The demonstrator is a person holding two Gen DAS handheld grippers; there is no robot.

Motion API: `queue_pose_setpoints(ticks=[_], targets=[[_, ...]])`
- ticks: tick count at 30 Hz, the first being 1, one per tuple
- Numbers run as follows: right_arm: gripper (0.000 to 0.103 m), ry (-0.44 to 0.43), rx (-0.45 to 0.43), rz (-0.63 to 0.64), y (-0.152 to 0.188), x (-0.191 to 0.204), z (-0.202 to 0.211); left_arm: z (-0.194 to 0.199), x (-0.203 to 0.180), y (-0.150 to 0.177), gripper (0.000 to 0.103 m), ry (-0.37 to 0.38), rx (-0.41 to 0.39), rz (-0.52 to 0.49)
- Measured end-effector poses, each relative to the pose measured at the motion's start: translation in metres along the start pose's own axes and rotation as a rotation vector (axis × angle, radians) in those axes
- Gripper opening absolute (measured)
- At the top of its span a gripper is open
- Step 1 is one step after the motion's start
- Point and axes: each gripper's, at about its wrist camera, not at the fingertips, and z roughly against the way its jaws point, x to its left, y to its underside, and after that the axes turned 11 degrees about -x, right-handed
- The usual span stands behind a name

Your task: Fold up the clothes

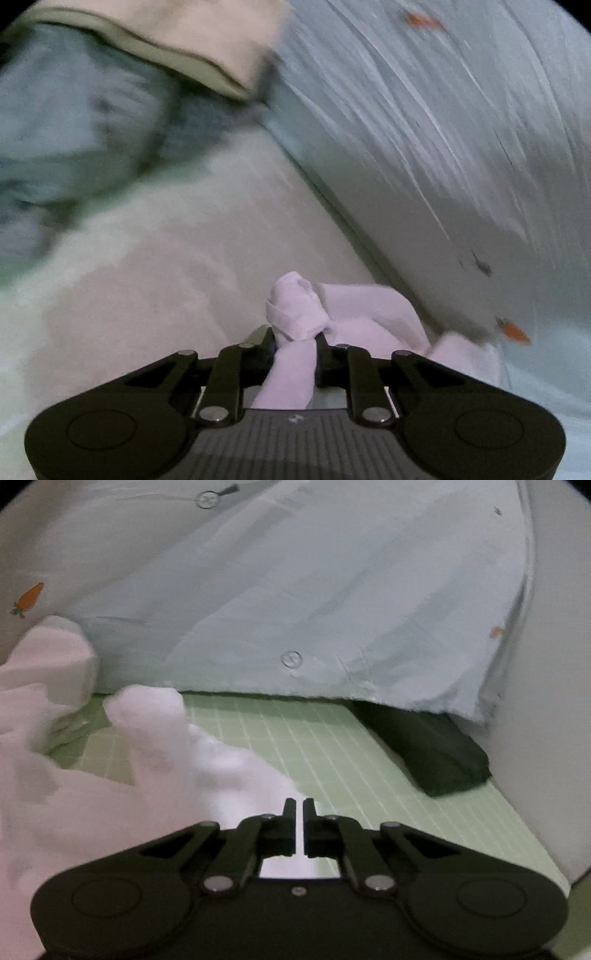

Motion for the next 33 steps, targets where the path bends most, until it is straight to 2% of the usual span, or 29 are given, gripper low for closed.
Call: queue_pose_setpoints(ticks=[5, 9, 11, 14, 15, 17, 19, 20, 22, 24, 25, 26, 28, 30, 33], targets=[[0.004, -0.054, 0.03, -0.026, 0.01, 0.004, 0.008, 0.041, 0.039, -0.019, 0.02, -0.105, -0.116, -0.046], [0.008, -0.179, 0.036, 0.002, 0.012, 0.036, 0.013, 0.05, 0.064, -0.009, 0.02, -0.131, -0.068, -0.014], [0.022, -0.256, 0.038, 0.022, 0.012, 0.058, 0.013, 0.052, 0.072, -0.001, 0.021, -0.134, -0.045, -0.002], [0.036, -0.363, 0.038, 0.066, 0.011, 0.091, 0.006, 0.053, 0.077, 0.011, 0.021, -0.139, -0.025, -0.022], [0.039, -0.385, 0.038, 0.081, 0.008, 0.101, 0.002, 0.053, 0.078, 0.013, 0.021, -0.137, -0.019, -0.03], [0.062, -0.419, 0.041, 0.104, 0.004, 0.12, -0.009, 0.055, 0.08, 0.013, 0.021, -0.134, -0.013, -0.039], [0.072, -0.444, 0.046, 0.118, 0.0, 0.135, -0.02, 0.056, 0.081, 0.013, 0.021, -0.133, -0.008, -0.04], [0.072, -0.442, 0.048, 0.122, 0.0, 0.141, -0.024, 0.055, 0.082, 0.013, 0.022, -0.135, -0.006, -0.038], [0.069, -0.436, 0.072, 0.128, -0.001, 0.15, -0.037, 0.053, 0.082, 0.013, 0.022, -0.14, -0.003, -0.035], [0.037, -0.447, 0.096, 0.119, -0.003, 0.153, -0.048, 0.05, 0.083, 0.013, 0.022, -0.15, -0.002, -0.03], [0.008, -0.46, 0.109, 0.105, -0.005, 0.151, -0.053, 0.049, 0.082, 0.013, 0.022, -0.156, -0.003, -0.025], [0.006, -0.469, 0.11, 0.076, -0.007, 0.146, -0.054, 0.047, 0.082, 0.013, 0.022, -0.162, -0.003, -0.02], [0.004, -0.433, 0.053, 0.033, -0.017, 0.127, -0.048, 0.044, 0.082, 0.011, 0.022, -0.172, -0.005, -0.013], [0.004, -0.368, -0.029, -0.009, -0.038, 0.099, -0.04, 0.041, 0.081, 0.01, 0.022, -0.18, -0.006, -0.013], [0.004, -0.224, -0.171, -0.131, -0.077, 0.038, -0.018, 0.036, 0.08, 0.011, 0.022, -0.199, -0.005, -0.019]])
